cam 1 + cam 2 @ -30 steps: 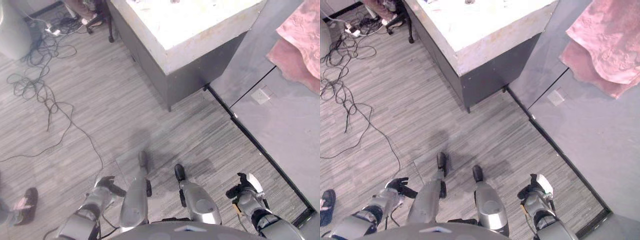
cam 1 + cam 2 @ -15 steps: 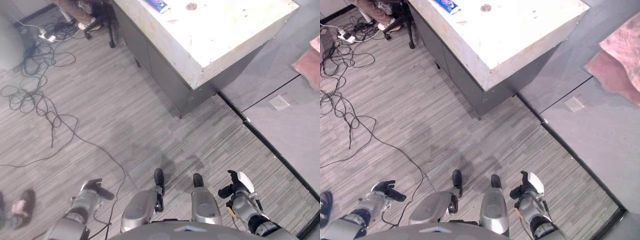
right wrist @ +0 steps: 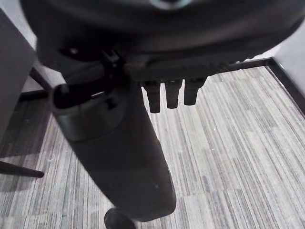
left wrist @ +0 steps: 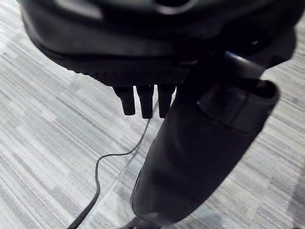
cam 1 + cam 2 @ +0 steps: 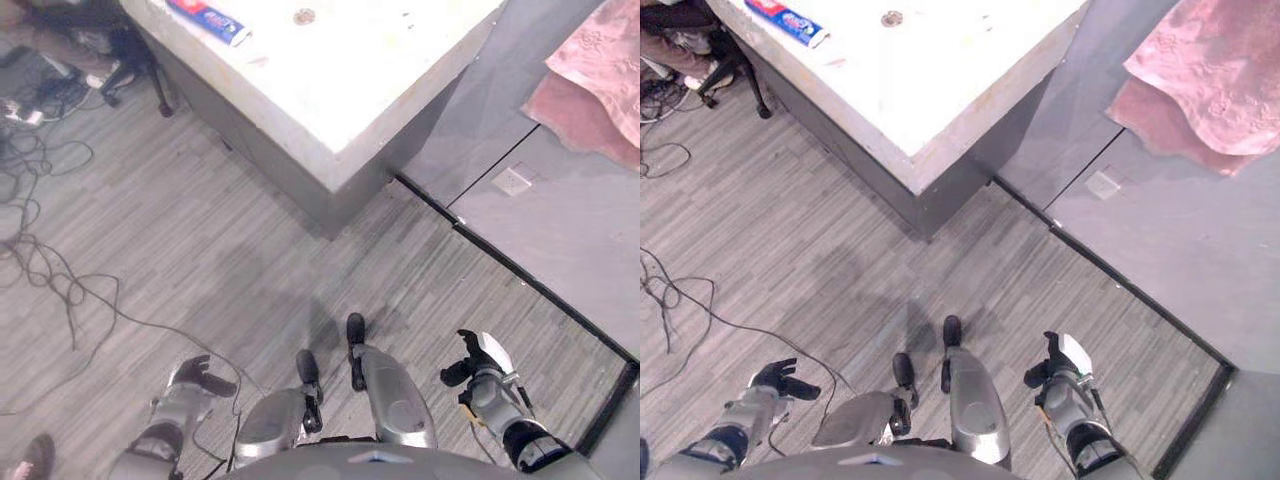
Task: Organize the bathroom.
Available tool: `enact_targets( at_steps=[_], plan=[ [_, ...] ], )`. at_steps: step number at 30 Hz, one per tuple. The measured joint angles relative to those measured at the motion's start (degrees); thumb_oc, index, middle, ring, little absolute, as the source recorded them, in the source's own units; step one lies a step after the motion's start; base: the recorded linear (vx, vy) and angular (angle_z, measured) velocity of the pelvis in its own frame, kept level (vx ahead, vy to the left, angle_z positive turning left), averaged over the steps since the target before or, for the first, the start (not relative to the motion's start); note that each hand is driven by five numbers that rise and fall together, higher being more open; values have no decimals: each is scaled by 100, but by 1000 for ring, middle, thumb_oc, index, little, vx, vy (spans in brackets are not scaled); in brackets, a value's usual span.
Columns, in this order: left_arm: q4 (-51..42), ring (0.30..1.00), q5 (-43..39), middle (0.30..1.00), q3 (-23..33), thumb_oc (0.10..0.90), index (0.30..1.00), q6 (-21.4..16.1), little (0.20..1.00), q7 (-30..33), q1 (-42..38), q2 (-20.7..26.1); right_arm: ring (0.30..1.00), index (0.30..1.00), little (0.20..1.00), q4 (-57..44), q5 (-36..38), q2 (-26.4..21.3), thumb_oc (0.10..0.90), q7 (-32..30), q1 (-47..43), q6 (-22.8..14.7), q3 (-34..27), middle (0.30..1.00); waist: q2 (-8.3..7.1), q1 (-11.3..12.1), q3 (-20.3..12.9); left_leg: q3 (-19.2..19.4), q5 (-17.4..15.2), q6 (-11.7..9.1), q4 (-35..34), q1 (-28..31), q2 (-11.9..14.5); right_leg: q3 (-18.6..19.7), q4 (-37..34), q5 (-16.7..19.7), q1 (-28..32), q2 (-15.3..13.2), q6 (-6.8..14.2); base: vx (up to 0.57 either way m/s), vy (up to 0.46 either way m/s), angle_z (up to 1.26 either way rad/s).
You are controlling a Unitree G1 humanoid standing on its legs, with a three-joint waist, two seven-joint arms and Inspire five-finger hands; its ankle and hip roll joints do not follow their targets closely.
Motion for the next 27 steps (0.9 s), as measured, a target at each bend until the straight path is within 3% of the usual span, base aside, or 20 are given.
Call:
enact_targets(
  at_steps=[2, 4, 6, 8, 9, 10, 11, 12, 13, 15, 16, 17, 20, 23, 27],
  plan=[
    [31, 900, 0, 900, 15, 800, 900, -14, 900, 9, -53, -120, 900, 900, 900, -137, 0, -176, 800, -17, 25, -13, 5, 900, 79, -9, -65, -203, -93, -164, 343, 39, 71, -66, -176, -12, 326, -13, -91, -10, -9, 3],
    [84, 900, -7, 900, 1, 800, 900, -120, 900, 21, -57, -229, 900, 900, 900, -133, -1, -299, 800, -41, 7, -42, 0, 900, 224, -33, -180, -357, -135, -274, 443, 63, 126, -72, -150, -162, 398, 40, -40, -56, 23, 13],
    [86, 900, -41, 900, 11, 800, 900, -193, 900, 91, -163, -228, 900, 900, 900, -33, -1, -317, 800, -41, -135, -67, -6, 900, 147, -16, -138, -736, -128, -312, 1107, -317, 9, -2, -152, -201, 358, -88, -77, -74, 119, 12],
    [85, 900, -67, 900, 14, 800, 900, -201, 900, 116, -168, -228, 900, 900, 900, -4, 1, -317, 800, -39, -186, -56, 7, 900, 122, 9, -123, -801, -165, -340, 1316, -410, -12, 11, -152, -182, 353, -121, -105, -58, 173, -6],
    [250, 900, -252, 900, 6, 800, 900, -198, 900, 268, -215, -228, 900, 900, 900, 36, 11, -293, 800, -45, -231, -52, 48, 900, 136, -33, -131, -668, -351, -502, 1682, -542, 534, -120, -160, -106, 391, -116, -204, -59, 233, 12],
    [397, 900, -262, 900, 8, 800, 900, -188, 900, 310, -241, -208, 900, 900, 900, 49, 15, -257, 800, -46, -229, -61, 49, 900, 156, -111, -142, -593, -344, -623, 1618, -541, 928, -227, -142, -114, 396, -111, -211, -80, 278, 29],
    [488, 900, -263, 900, -21, 800, 900, -175, 900, 330, -340, -195, 900, 900, 900, 92, 33, -238, 800, -67, -233, -60, 34, 900, 168, -162, -153, -485, -248, -816, 1200, -470, 1479, -330, -135, -107, 329, -134, -195, -151, 336, 55],
    [510, 900, -263, 900, -125, 800, 900, -150, 900, 325, -431, -200, 900, 900, 900, 148, 45, -253, 800, -101, -266, -47, 20, 900, 193, -233, -137, -399, -74, -1086, 761, -435, 1823, -401, -67, -137, 243, -171, -135, -152, 262, 57],
    [506, 900, -263, 900, -279, 800, 900, -119, 900, 310, -582, -220, 900, 900, 900, 216, 99, -279, 800, -141, -333, -15, 7, 900, 221, -275, -71, -314, 54, -1125, 477, -366, 2089, -407, 40, -166, 132, -281, -93, -175, 305, 48],
    [474, 900, -278, 900, -525, 800, 900, -98, 900, 299, -704, -283, 900, 900, 900, 508, 245, -310, 800, -190, -515, -15, 32, 900, 247, -273, -42, -602, 147, -1055, 209, -312, 1884, -310, 334, -161, -209, -560, 176, -100, 212, 19],
    [458, 900, -272, 900, -526, 800, 900, -105, 900, 300, -733, -315, 900, 900, 900, 557, 245, -344, 800, -188, -548, -17, 30, 900, 311, -273, -13, -552, 174, -1008, 98, -288, 1758, -269, 369, -103, -317, -630, 297, -48, 147, 3],
    [463, 900, -250, 900, -461, 800, 900, -147, 900, 314, -864, -343, 900, 900, 900, 520, 239, -353, 800, -216, -597, -38, -41, 900, 301, -274, 193, -92, 249, -1105, -202, -155, 1543, -140, 340, 56, -349, -825, 536, -22, 139, 14],
    [374, 900, -253, 900, -385, 800, 900, -210, 900, 318, -700, -273, 900, 900, 900, 417, 188, -194, 800, -156, -298, -128, -24, 900, 154, -231, 254, -197, 411, -843, -477, -72, 997, 206, -212, 181, -64, -1169, 764, 3, 95, 39],
    [357, 900, -256, 900, -130, 800, 900, -113, 900, 343, -253, 27, 900, 900, 900, 415, 191, 97, 800, -119, -110, -142, -22, 900, 124, -130, 254, -228, 458, -779, -720, 172, 857, 300, -605, 362, 309, -1242, 952, 6, 77, 23],
    [367, 900, -225, 900, 64, 800, 900, -42, 900, 406, 233, 229, 900, 900, 900, 388, 201, 129, 800, -139, -174, -168, -97, 900, 154, 53, 238, -216, 427, -832, -761, 254, 931, 283, -742, 519, 420, -1146, 1043, 30, 129, 0]
  ],
)
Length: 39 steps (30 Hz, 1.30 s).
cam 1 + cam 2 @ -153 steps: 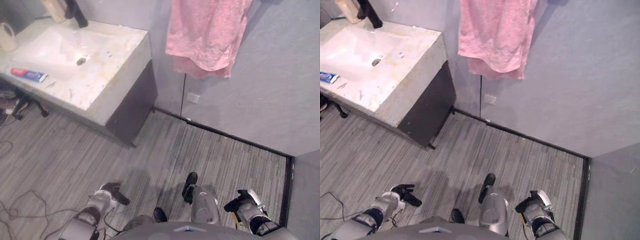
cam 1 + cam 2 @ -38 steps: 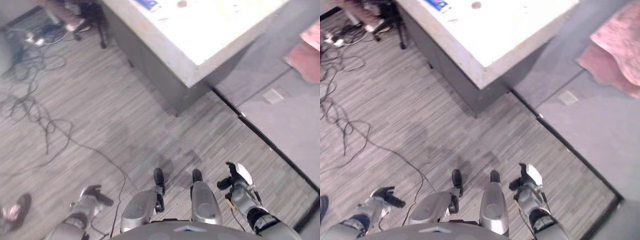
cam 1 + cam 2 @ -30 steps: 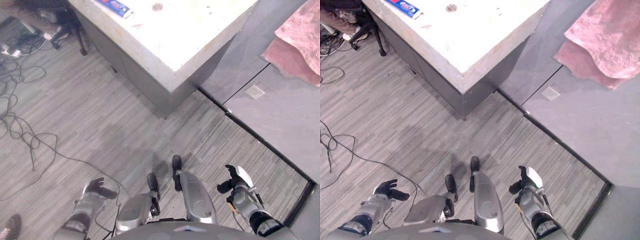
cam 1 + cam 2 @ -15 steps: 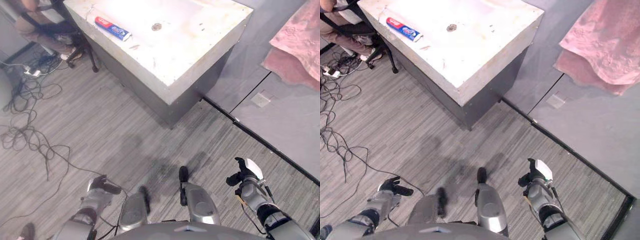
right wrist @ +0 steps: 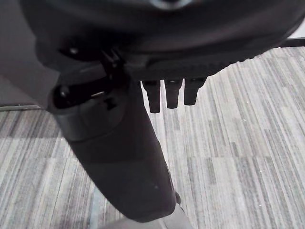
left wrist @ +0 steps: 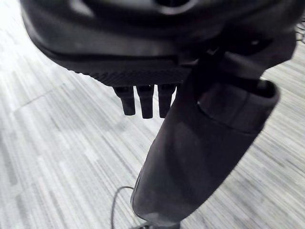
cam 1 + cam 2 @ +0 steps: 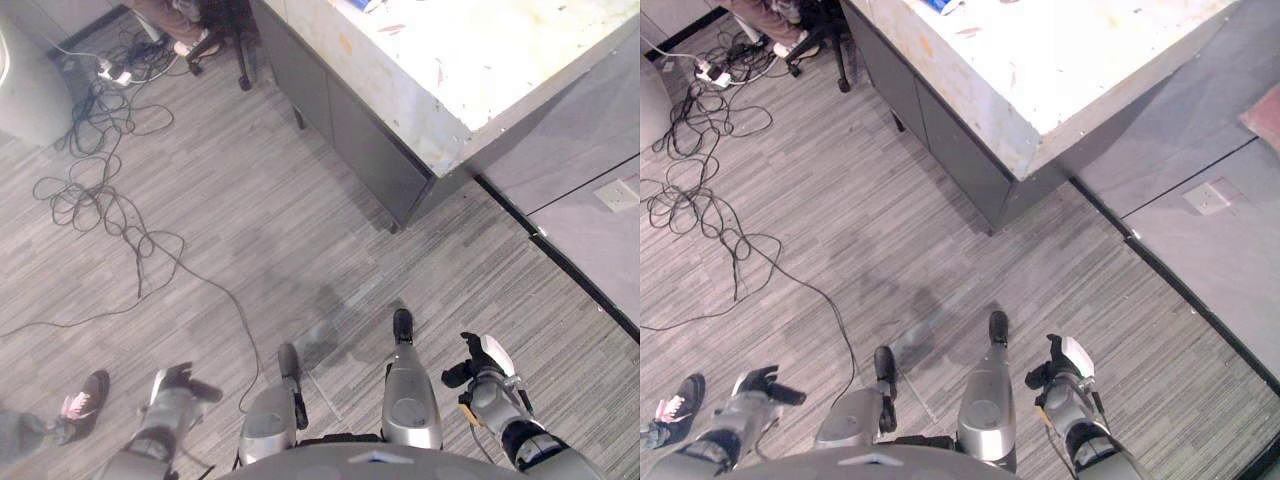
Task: Organize the bathroom.
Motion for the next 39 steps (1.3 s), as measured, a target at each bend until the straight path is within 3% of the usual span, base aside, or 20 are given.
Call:
enact_targets(
  at_steps=[6, 8, 9, 10, 12, 13, 14, 19, 23, 26, 28, 29, 30, 31, 32, 33, 34, 35, 36, 39],
  plan=[
    [-22, 900, 42, 900, 15, 800, 900, 63, 900, -147, 34, -64, 900, 900, 900, -169, -258, -21, 800, -64, -114, 22, -253, 900, -306, 184, -155, 262, -168, 115, 35, 261, -131, 57, 204, 87, -78, 37, -60, 79, 174, -32],
    [-171, 900, 125, 900, 164, 800, 900, 102, 900, -140, 121, -118, 900, 900, 900, -333, -450, -25, 800, 58, -308, 118, -117, 900, -387, 380, -168, 837, -565, 242, 258, 473, -15, -797, 1114, 241, -665, 101, -278, 133, 53, -142],
    [-264, 900, 185, 900, 164, 800, 900, 118, 900, -133, 229, -145, 900, 900, 900, -482, -452, -74, 800, 118, -330, 156, -50, 900, -365, 328, -201, 963, -639, 183, 339, 593, 22, -800, 1520, 92, -813, 111, -202, 108, -21, -94],
    [-398, 900, 224, 900, 48, 800, 900, 89, 900, -100, 250, -118, 900, 900, 900, -556, -444, -111, 800, 118, -149, 153, 77, 900, -252, 121, -303, 842, -656, 206, 381, 531, 167, -193, 1818, -620, -1015, 496, -128, 89, -24, 9],
    [-452, 900, 243, 900, -138, 800, 900, 55, 900, -84, 43, 29, 900, 900, 900, -486, -411, -111, 800, 94, 95, 140, 243, 900, -205, -257, -547, 350, -563, 268, 386, 152, 315, 261, 1841, -1014, -1042, 1013, -37, 79, 2, 122],
    [-383, 900, 215, 900, -517, 800, 900, 28, 900, -84, -435, 261, 900, 900, 900, 5, -367, -9, 800, 95, 285, 233, 241, 900, -489, -327, -626, -139, -483, 225, 396, -46, 43, 309, 1992, -1383, -898, 1125, -165, 108, 29, 148],
    [-410, 900, 219, 900, -501, 800, 900, -60, 900, -66, -637, 205, 900, 900, 900, 218, -294, -51, 800, 86, 325, 271, 210, 900, -570, -316, -634, -165, -390, 78, 369, -42, -13, 364, 1862, -1396, -806, 1109, -750, 158, 39, 116],
    [-216, 900, 221, 900, -512, 800, 900, -211, 900, -106, -883, -280, 900, 900, 900, 402, -173, -450, 800, -64, 126, 242, -167, 900, 86, -496, -484, -100, -254, 158, 412, 129, 53, 173, 1105, -1082, -196, 1142, -668, 108, 29, 3],
    [84, 900, 274, 900, -511, 800, 900, -353, 900, -104, -978, -396, 900, 900, 900, 334, -152, -418, 800, -74, 110, 75, -135, 900, 189, -577, -488, -155, -234, 154, 458, 231, 66, 161, 787, -1051, 117, 1194, -644, 151, -16, 9],
    [306, 900, 280, 900, -470, 800, 900, -342, 900, -101, -943, -427, 900, 900, 900, 293, 37, -344, 800, -83, 19, 1, -137, 900, 92, -553, -547, -172, -150, 3, 854, 188, 33, 238, 832, -1173, 165, 1156, -731, 118, -146, -10],
    [351, 900, 370, 900, -347, 800, 900, -327, 900, -30, -876, -399, 900, 900, 900, 254, 63, -235, 800, -83, -66, 7, -140, 900, -12, -575, -594, -302, -184, -248, 1350, -73, 21, 270, 1132, -1322, 31, 1144, -872, 134, -125, -14],
    [428, 900, 470, 900, -239, 800, 900, -312, 900, 127, -840, -362, 900, 900, 900, 300, 99, -84, 800, -74, -71, -3, -76, 900, -258, -407, -634, -765, 111, -336, 3872, -1344, 26, 495, 1503, -1500, -63, 1214, -1134, 227, -11, -42],
    [443, 900, 469, 900, -286, 800, 900, -281, 900, 129, -741, -369, 900, 900, 900, 356, 123, -41, 800, -80, -97, 2, -57, 900, -347, -285, -646, -1053, 445, -128, 5031, -2055, -1, 665, 1521, -1539, -8, 1293, -1200, 335, 39, -72],
    [431, 900, 467, 900, -286, 800, 900, -248, 900, 122, -645, -362, 900, 900, 900, 378, 161, 16, 800, -84, -166, 3, -26, 900, -405, -214, -663, -1215, 252, 121, 5380, -2400, -69, 830, 1512, -1534, 66, 1346, -1213, 357, 197, -102],
    [431, 900, 467, 900, -287, 800, 900, -172, 900, 123, -580, -361, 900, 900, 900, 386, 257, 49, 800, -75, -190, 15, 23, 900, -526, -109, -660, -1189, 80, 393, 5087, -2511, -127, 1001, 1467, -1524, 138, 1394, -1228, 406, 267, -123],
    [428, 900, 467, 900, -302, 800, 900, -96, 900, 105, -475, -360, 900, 900, 900, 402, 266, 62, 800, -71, -169, 17, 26, 900, -559, -14, -701, -1177, 30, 461, 3900, -2377, -67, 1203, 1348, -1490, 303, 1503, -1140, 298, 217, -93],
    [428, 900, 467, 900, -302, 800, 900, -96, 900, 105, -475, -360, 900, 900, 900, 402, 266, 62, 800, -71, -169, 17, 26, 900, -559, -14, -701, -1177, 30, 461, 3900, -2377, -67, 1203, 1348, -1490, 303, 1503, -1140, 345, 220, -120],
    [431, 900, 466, 900, -293, 800, 900, -62, 900, 100, -269, -353, 900, 900, 900, 579, 278, 36, 800, -73, -208, 17, 13, 900, -373, -9, -871, -1446, 152, 330, 1342, -1872, 152, 1312, 1157, -1470, 459, 1791, -1139, 392, 203, -99],
    [442, 900, 466, 900, -291, 800, 900, -60, 900, 100, -246, -337, 900, 900, 900, 674, 294, -11, 800, -74, -206, 50, 15, 900, -283, -19, -919, -1653, 214, 240, 586, -1745, 158, 1318, 1156, -1484, 511, 1874, -1210, 513, 263, -111],
    [269, 900, 462, 900, -283, 800, 900, -52, 900, 105, -246, -214, 900, 900, 900, 798, 478, -87, 800, -61, -154, 288, 83, 900, -162, 150, -968, -2395, 280, 115, -12, -1607, -29, 1839, 1101, -1571, 651, 2052, -1268, 289, 166, -80]
  ],
)
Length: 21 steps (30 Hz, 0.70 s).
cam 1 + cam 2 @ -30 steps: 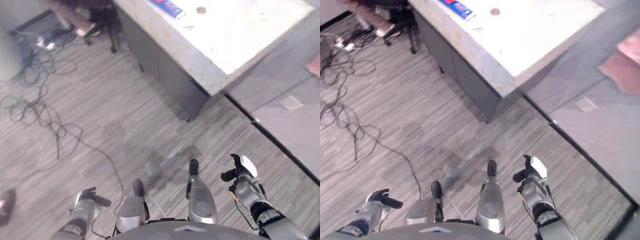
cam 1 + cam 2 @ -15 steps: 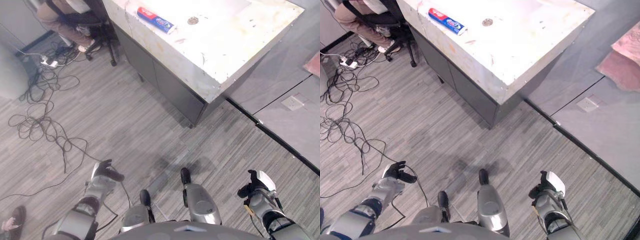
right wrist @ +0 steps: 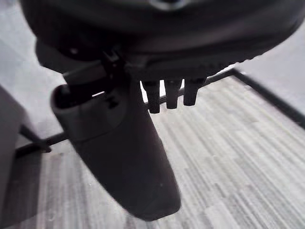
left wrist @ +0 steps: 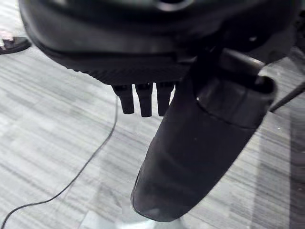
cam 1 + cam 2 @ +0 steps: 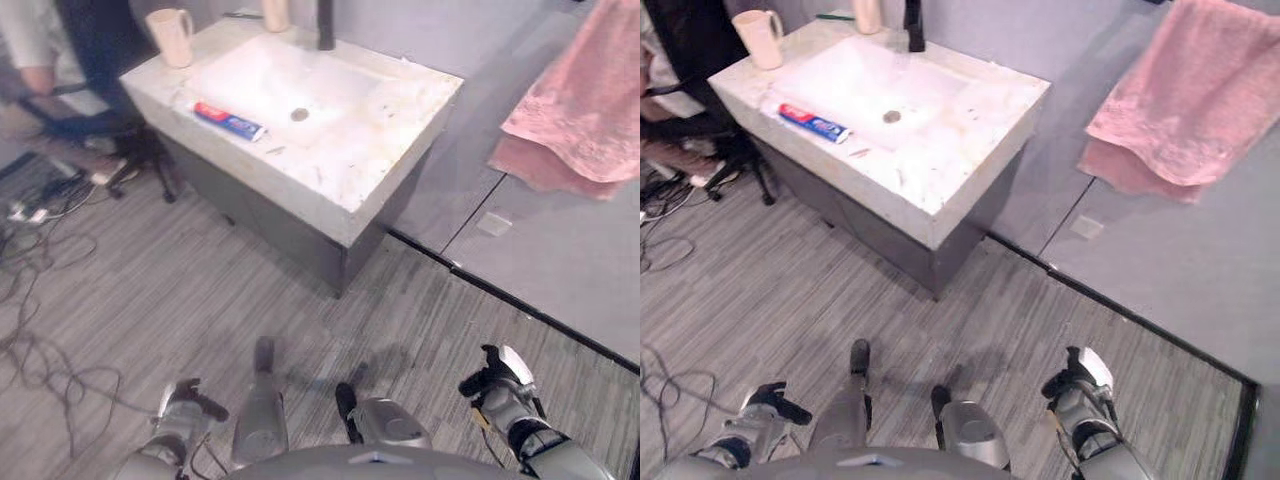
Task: Organize the bathroom.
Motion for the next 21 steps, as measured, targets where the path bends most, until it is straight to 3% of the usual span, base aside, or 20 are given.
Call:
enact_targets(
  at_steps=[1, 2, 3, 5, 6, 10, 13, 19, 21],
  plan=[
    [0, 900, 0, 900, 0, 800, 900, 0, 900, 0, 0, 0, 900, 900, 900, 0, 0, 0, 800, 0, 0, 0, 0, 900, 0, 0, 0, 0, 0, 0, 0, 0, 0, 0, 0, 0, 0, 0, 0, 189, 226, -126],
    [43, 900, 4, 900, 5, 800, 900, 23, 900, -2, 20, 18, 900, 900, 900, -25, 21, 3, 800, -25, 78, -50, -38, 900, 40, 29, 4, 234, 1, 68, 569, 142, -154, 343, -35, -9, 174, -87, 23, 198, 260, -96],
    [63, 900, 4, 900, 7, 800, 900, 75, 900, -5, 34, 16, 900, 900, 900, -68, 24, 12, 800, -30, 155, -42, -58, 900, 76, -14, -19, 468, -1, 163, 762, 229, -148, 382, -118, -35, 259, -157, 100, 253, 336, -108],
    [77, 900, -1, 900, -13, 800, 900, 132, 900, -3, 49, 12, 900, 900, 900, -103, 13, -18, 800, -56, 317, -47, -49, 900, 227, -164, -106, 656, -60, 235, 745, 665, -88, 421, 183, -380, 203, -226, 270, 155, 206, -37],
    [93, 900, -1, 900, -9, 800, 900, 125, 900, -11, -25, 61, 900, 900, 900, -105, 12, 15, 800, -75, 369, -53, -47, 900, 164, -235, -77, 782, 122, 96, 448, 812, -243, 368, 528, -598, 64, -393, 433, 144, 184, -30],
    [108, 900, 0, 900, -1, 800, 900, 106, 900, -17, -276, 232, 900, 900, 900, -116, -16, 119, 800, -72, 488, -40, -47, 900, 173, -193, -71, 1094, 156, 421, 212, 1035, -654, -127, 800, -531, -60, -898, 694, 123, 143, -28],
    [118, 900, 7, 900, 48, 800, 900, -5, 900, 15, -341, 411, 900, 900, 900, -142, -27, 179, 800, -76, 489, -99, -49, 900, 182, -132, -69, 1164, 30, 614, 213, 1142, -816, -151, 636, -475, 8, -1113, 843, 91, 98, -7],
    [326, 900, 8, 900, 308, 800, 900, 12, 900, 15, -30, 449, 900, 900, 900, -257, -38, 192, 800, -121, 288, -206, -182, 900, 77, -30, -31, 1369, -156, 741, 224, 1267, -926, -307, 119, -219, 298, -1300, 1180, 65, 151, -20],
    [366, 900, 5, 900, 395, 800, 900, 46, 900, 46, 11, 450, 900, 900, 900, -243, -38, 192, 800, -184, 274, -214, -293, 900, 20, 32, -35, 1439, -186, 717, 216, 1279, -963, -318, 183, -162, 211, -1309, 1124, 65, 224, -24]
  ],
)
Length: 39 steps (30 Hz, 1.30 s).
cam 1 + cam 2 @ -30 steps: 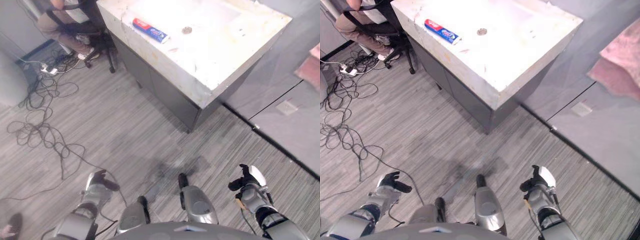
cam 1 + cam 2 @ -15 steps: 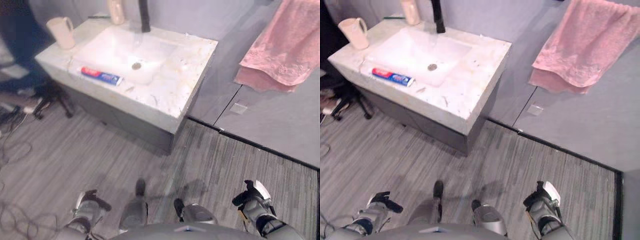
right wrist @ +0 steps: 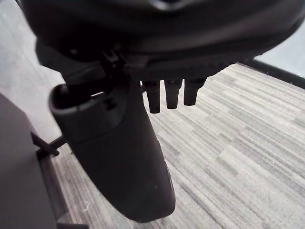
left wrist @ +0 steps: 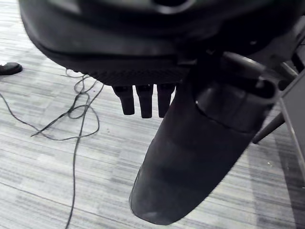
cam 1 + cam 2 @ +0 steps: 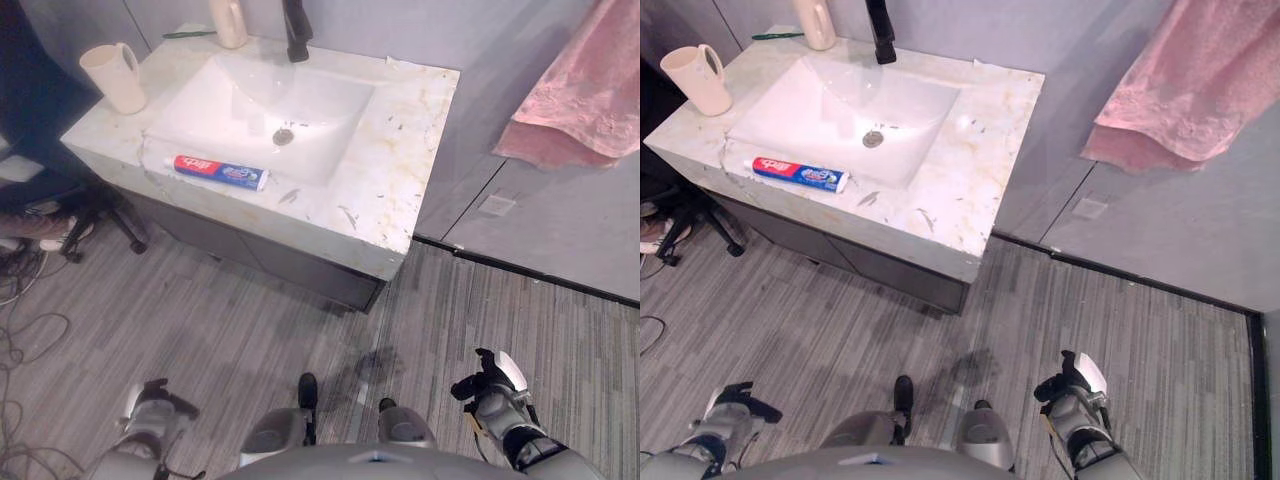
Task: Organize the bathroom.
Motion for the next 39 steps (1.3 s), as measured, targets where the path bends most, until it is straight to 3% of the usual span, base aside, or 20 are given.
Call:
enact_targets(
  at_steps=[4, 7, 9, 10, 12, 15, 19, 20, 22, 24, 26, 27, 28, 30, 32, 33, 34, 35, 36, 39],
  plan=[
    [19, 900, -14, 900, 109, 800, 900, 241, 900, 298, 82, -9, 900, 900, 900, -17, -9, 2, 800, -65, -112, -3, -105, 900, -11, 211, -18, 255, -33, 129, -83, 176, 53, -397, 391, 298, -333, 13, -258, 0, 161, -64],
    [-247, 900, -29, 900, 229, 800, 900, 364, 900, 519, 304, -8, 900, 900, 900, -78, -161, 132, 800, -24, -401, -21, -76, 900, 36, 514, -29, 1226, -4, 276, -86, 180, 297, -1890, 189, 619, -523, -95, -787, -14, 87, -146],
    [-503, 900, -137, 900, 680, 800, 900, 437, 900, 733, 482, -67, 900, 900, 900, -691, -284, 115, 800, 79, -275, -61, 113, 900, -7, 509, -99, 1517, -54, 190, -204, 270, 231, -2475, 530, 155, -584, -196, -254, -26, 28, -128],
    [-566, 900, -231, 900, 716, 800, 900, 424, 900, 818, 483, -50, 900, 900, 900, -812, -314, 119, 800, 122, -231, -60, 184, 900, -7, 488, -106, 1508, -38, 160, -218, 268, 240, -2489, 517, 52, -607, -118, -243, -68, -2, -75],
    [-839, 900, -339, 900, 800, 800, 900, 422, 900, 1036, 551, -47, 900, 900, 900, -887, -445, 111, 800, 226, -177, -46, 360, 900, -118, 579, -131, 1811, -59, 169, -213, 295, 150, -3254, 518, 40, -645, -306, -237, -84, -38, -60],
    [-996, 900, -557, 900, 809, 800, 900, 276, 900, 1115, 525, -78, 900, 900, 900, -814, -442, 99, 800, 292, -130, 72, 367, 900, -147, 554, -150, 1812, -71, 185, -165, 216, 42, -2949, 276, 73, -613, -243, -284, -73, -18, 0],
    [-909, 900, -931, 900, 862, 800, 900, 210, 900, 1192, 572, -142, 900, 900, 900, -737, -435, 31, 800, 329, -42, 198, 426, 900, 19, 517, -297, 1662, -89, 77, 21, 12, 110, -2903, 107, 128, -632, -80, -486, -91, -29, 20],
    [-849, 900, -932, 900, 859, 800, 900, 197, 900, 1214, 604, -185, 900, 900, 900, -728, -438, -11, 800, 330, -51, 209, 437, 900, 60, 546, -301, 1691, -105, -85, 186, -82, 167, -2902, 178, 61, -648, -9, -603, -82, -2, 7],
    [-709, 900, -959, 900, 848, 800, 900, 204, 900, 1213, 564, -203, 900, 900, 900, -692, -440, -47, 800, 345, -45, 214, 492, 900, -38, 613, -266, 1635, -377, -471, 799, -309, 154, -2780, 71, 160, -670, -117, -1020, -86, 27, 2],
    [-462, 900, -1151, 900, 839, 800, 900, 235, 900, 1214, 559, -254, 900, 900, 900, -442, -456, -77, 800, 371, -294, 223, 602, 900, -134, 757, -169, 721, -486, -452, 2878, -1247, 283, -2589, 60, 185, -735, -175, -1349, -23, 167, -43],
    [-233, 900, -1155, 900, 827, 800, 900, 284, 900, 1216, 537, -251, 900, 900, 900, -468, -465, -130, 800, 384, -288, 184, 616, 900, -173, 689, -145, 515, -724, -645, 3143, -1326, 999, -2697, -161, 407, -619, -153, -1283, 39, 367, -33],
    [-63, 900, -1138, 900, 787, 800, 900, 256, 900, 1197, 507, -265, 900, 900, 900, -465, -625, -185, 800, 384, -297, 186, 565, 900, -86, 556, -177, 743, -528, -869, 2315, -1055, 2024, -2828, -172, 370, -619, -111, -1262, 41, 272, 4],
    [-63, 900, -1138, 900, 787, 800, 900, 256, 900, 1197, 507, -265, 900, 900, 900, -465, -625, -185, 800, 384, -297, 186, 565, 900, -86, 556, -177, 743, -528, -869, 2315, -1055, 2024, -2828, -172, 370, -619, -111, -1262, 50, 264, 22],
    [-112, 900, -1131, 900, 713, 800, 900, 145, 900, 1056, 218, -451, 900, 900, 900, -322, -648, -554, 800, 383, -176, 279, 585, 900, 2, 431, -59, 59, -59, -1216, 782, -505, 2601, -2545, 149, 206, -864, -338, -1053, 82, 332, 34],
    [-147, 900, -1129, 900, 689, 800, 900, 89, 900, 1019, 156, -491, 900, 900, 900, -240, -650, -643, 800, 379, -181, 292, 579, 900, 69, 433, -13, -90, -12, -1255, 525, -412, 2635, -2413, 241, 177, -950, -401, -977, 58, 290, 6],
    [-360, 900, -1103, 900, 668, 800, 900, 38, 900, 919, 202, -549, 900, 900, 900, -191, -655, -841, 800, 381, -197, 298, 562, 900, 247, 481, 119, -190, 234, -987, 371, -119, 2410, -2021, 344, 256, -1074, -536, -688, 24, 206, -13],
    [-360, 900, -1103, 900, 668, 800, 900, 38, 900, 919, 202, -549, 900, 900, 900, -191, -655, -841, 800, 381, -197, 298, 562, 900, 247, 481, 119, -190, 234, -987, 371, -119, 2410, -2021, 344, 256, -1074, -536, -688, 27, 243, -37],
    [-479, 900, -1100, 900, 673, 800, 900, 78, 900, 871, 378, -595, 900, 900, 900, -208, -670, -964, 800, 346, -238, 253, 464, 900, 434, 422, 180, 236, -283, -1185, 229, 173, 2145, -1904, 260, 478, -1089, -736, -361, 24, 212, -27],
    [-541, 900, -1079, 900, 682, 800, 900, 75, 900, 851, 315, -489, 900, 900, 900, -197, -674, -836, 800, 354, -160, 195, 414, 900, 238, 461, 303, 396, -281, -1399, 230, 157, 1679, -1780, -31, 583, -1026, -1126, -231, 38, 271, -29],
    [-551, 900, -878, 900, 679, 800, 900, 106, 900, 836, 341, -46, 900, 900, 900, -234, -680, -172, 800, 367, 189, 37, 321, 900, -44, 473, 335, 368, -369, -1305, 310, 199, 1226, -1645, -598, 1270, -623, -1467, -343, 23, 209, 18]
  ],
)
